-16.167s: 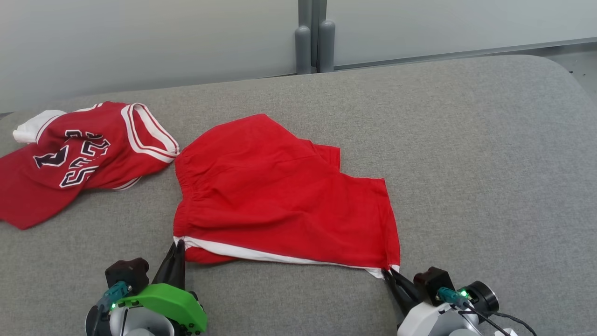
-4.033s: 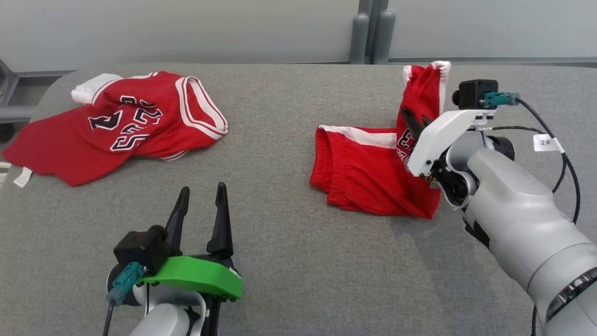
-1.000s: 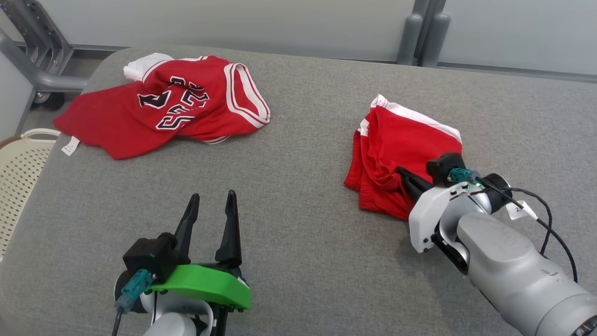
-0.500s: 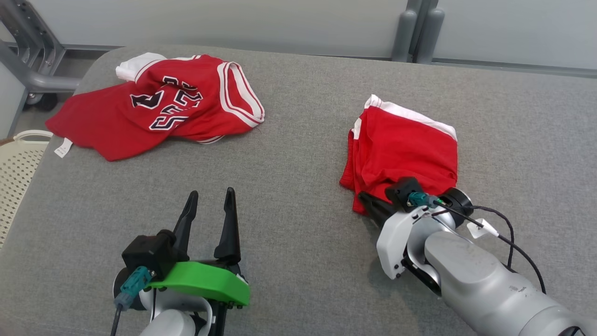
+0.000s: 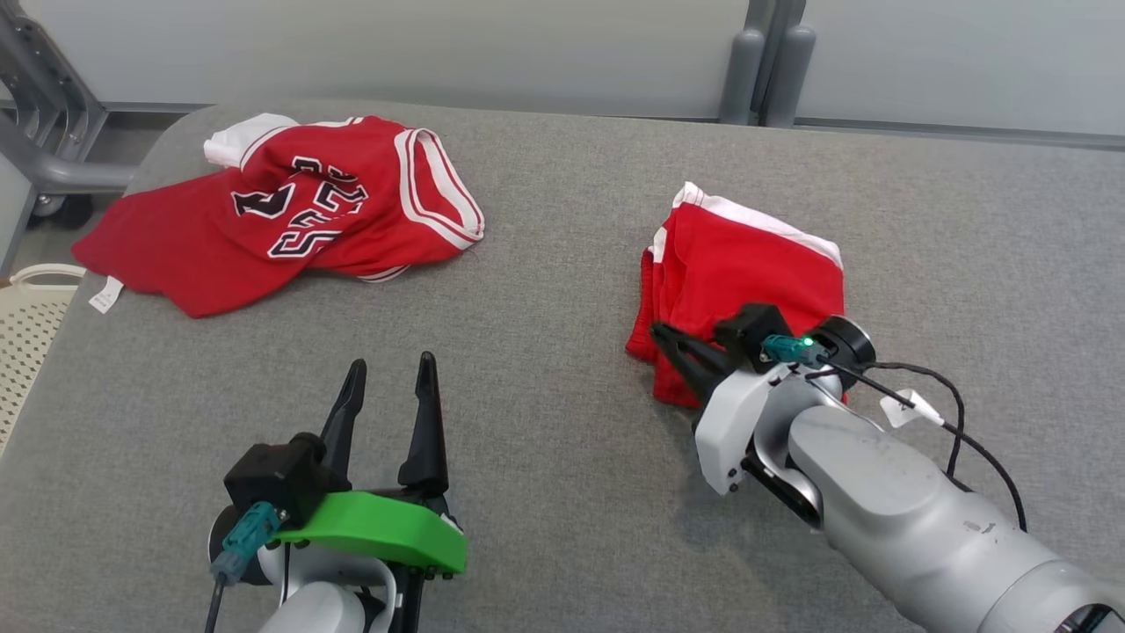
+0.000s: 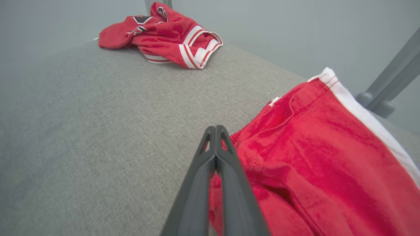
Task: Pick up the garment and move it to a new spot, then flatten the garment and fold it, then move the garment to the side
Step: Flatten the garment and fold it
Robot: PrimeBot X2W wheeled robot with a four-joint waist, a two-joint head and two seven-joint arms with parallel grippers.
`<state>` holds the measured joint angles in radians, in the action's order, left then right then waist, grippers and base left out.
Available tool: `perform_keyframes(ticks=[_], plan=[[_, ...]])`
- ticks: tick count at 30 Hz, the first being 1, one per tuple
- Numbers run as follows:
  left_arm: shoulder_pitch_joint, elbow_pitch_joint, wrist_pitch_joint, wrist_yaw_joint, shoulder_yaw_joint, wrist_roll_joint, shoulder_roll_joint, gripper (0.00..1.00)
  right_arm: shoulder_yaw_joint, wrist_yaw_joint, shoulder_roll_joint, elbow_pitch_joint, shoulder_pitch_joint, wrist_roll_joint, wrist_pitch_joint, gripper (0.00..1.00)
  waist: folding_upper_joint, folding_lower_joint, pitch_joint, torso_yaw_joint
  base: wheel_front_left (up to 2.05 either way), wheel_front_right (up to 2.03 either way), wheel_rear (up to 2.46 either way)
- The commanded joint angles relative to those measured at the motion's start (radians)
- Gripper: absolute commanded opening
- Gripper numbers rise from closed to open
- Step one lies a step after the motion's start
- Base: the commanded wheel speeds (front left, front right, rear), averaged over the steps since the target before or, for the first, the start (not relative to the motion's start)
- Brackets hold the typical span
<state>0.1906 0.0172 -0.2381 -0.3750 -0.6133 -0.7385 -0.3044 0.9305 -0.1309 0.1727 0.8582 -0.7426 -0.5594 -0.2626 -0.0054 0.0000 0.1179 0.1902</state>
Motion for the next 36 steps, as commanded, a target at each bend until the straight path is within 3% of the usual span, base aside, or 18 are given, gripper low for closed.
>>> perform_keyframes(ticks=[1, 9, 13, 22, 36], plan=[[-0.007, 0.002, -0.004, -0.004, 0.004, -0.002, -0.007, 1.0, -0.021, 0.0, 0.015, -0.027, 0.006, 0.009, -0.003, 0.0, 0.0054, 0.0, -0.009, -0.008, 0.0, 0.0, 0.0], [-0.002, 0.012, -0.005, 0.0, -0.001, -0.002, -0.004, 1.0, -0.155, 0.0, 0.079, -0.068, 0.015, 0.049, -0.003, 0.0, 0.0054, 0.0, -0.004, -0.003, 0.0, 0.0, 0.0], [0.009, 0.013, -0.006, 0.004, -0.004, 0.001, 0.001, 1.0, -0.161, 0.0, 0.104, -0.037, 0.001, 0.057, -0.001, 0.0, 0.0054, 0.0, 0.012, 0.018, 0.0, 0.0, 0.0], [0.031, 0.001, -0.01, 0.012, -0.002, 0.004, 0.016, 1.0, -0.106, 0.0, 0.131, 0.081, -0.054, 0.029, 0.02, 0.0, 0.0054, 0.0, 0.054, 0.092, 0.0, 0.0, 0.0], [0.034, -0.014, -0.02, 0.02, 0.01, 0.008, 0.027, 1.0, 0.105, 0.0, 0.055, 0.136, -0.029, -0.046, 0.037, 0.0, 0.0054, 0.0, 0.067, 0.11, 0.0, 0.0, 0.0]])
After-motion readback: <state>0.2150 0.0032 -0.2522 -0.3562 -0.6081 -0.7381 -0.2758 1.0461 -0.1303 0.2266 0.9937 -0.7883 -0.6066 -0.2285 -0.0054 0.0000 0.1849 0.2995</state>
